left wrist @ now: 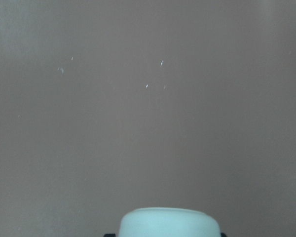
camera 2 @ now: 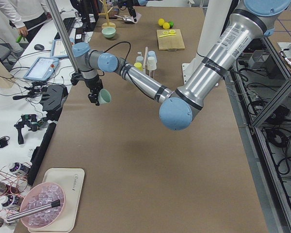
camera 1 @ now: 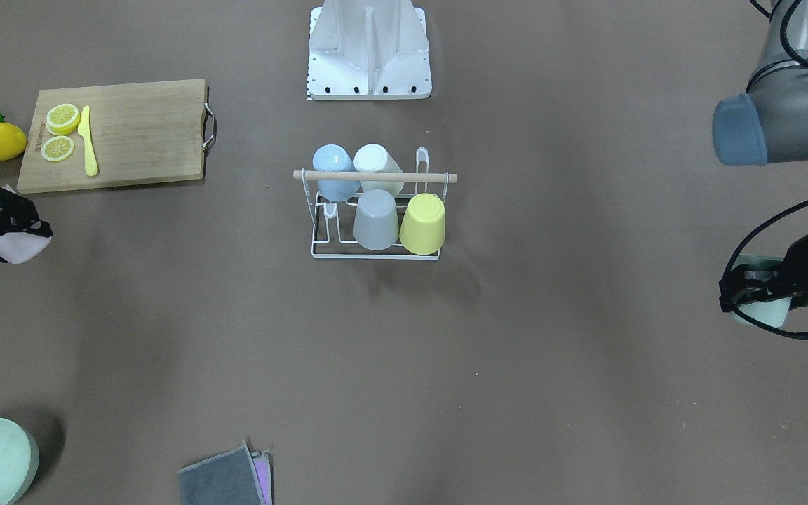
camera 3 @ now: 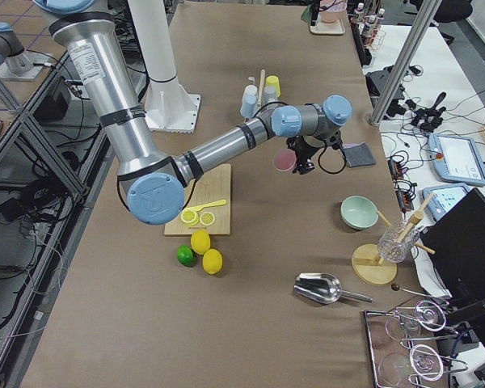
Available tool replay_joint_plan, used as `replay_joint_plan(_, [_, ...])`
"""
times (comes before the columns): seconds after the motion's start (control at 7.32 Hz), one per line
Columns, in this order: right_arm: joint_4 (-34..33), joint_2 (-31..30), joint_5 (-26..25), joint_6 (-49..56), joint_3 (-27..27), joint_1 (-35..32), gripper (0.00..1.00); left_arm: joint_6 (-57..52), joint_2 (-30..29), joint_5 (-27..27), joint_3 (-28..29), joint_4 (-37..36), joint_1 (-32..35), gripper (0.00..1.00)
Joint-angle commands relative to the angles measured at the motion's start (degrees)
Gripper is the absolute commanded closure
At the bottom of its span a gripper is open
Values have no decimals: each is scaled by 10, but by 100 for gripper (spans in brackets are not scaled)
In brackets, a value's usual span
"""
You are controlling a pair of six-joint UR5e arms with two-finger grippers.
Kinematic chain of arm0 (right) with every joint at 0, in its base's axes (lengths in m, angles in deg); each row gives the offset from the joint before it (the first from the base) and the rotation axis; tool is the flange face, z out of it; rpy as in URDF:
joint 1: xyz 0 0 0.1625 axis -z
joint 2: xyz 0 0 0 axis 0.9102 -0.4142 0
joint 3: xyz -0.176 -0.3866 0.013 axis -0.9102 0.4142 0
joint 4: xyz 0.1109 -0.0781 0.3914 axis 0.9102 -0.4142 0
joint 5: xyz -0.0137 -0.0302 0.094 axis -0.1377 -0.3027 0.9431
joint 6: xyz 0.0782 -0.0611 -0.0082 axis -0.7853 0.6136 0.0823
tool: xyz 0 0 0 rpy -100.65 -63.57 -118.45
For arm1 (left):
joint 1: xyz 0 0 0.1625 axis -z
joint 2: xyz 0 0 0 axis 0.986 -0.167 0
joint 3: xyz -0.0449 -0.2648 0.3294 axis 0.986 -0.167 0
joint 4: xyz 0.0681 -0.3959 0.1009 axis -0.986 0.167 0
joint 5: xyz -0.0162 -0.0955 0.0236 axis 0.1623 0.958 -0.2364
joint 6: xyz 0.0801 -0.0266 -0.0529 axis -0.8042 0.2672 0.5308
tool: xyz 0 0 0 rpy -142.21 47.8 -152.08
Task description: Place cup on cup holder
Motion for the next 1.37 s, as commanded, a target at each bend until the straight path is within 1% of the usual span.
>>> replay_joint_plan(0.0, [74,-16,10,0,7,-5,58,57,5,0,30,105,-8,91])
replay_joint_plan(0.14, [93,-21,22,1,7,-6,58,83,4,-1,38,153,-14,91])
replay_joint_plan(0.27, [128,-26,24,0,7,-8,58,119,3,-2,37,203,-14,91])
replay_joint_plan(0.55, [152,-25,45,0,7,-21,58,178,3,-4,34,297,-14,91])
replay_joint_plan(0.68, [157,-24,48,3,7,-28,58,220,2,-4,24,343,-14,91])
replay_joint_plan(0.82, [184,-25,49,1,11,-31,58,255,-3,-4,11,379,-16,91])
replay_joint_plan(0.96, [214,-25,52,3,23,-32,58,275,2,-22,-36,409,-21,91])
replay_joint_plan(1.09, [241,-25,52,2,29,-34,58,301,7,-42,-71,416,-39,91])
replay_joint_plan(1.23, [260,-26,53,2,29,-38,58,329,19,-46,-89,461,-49,91])
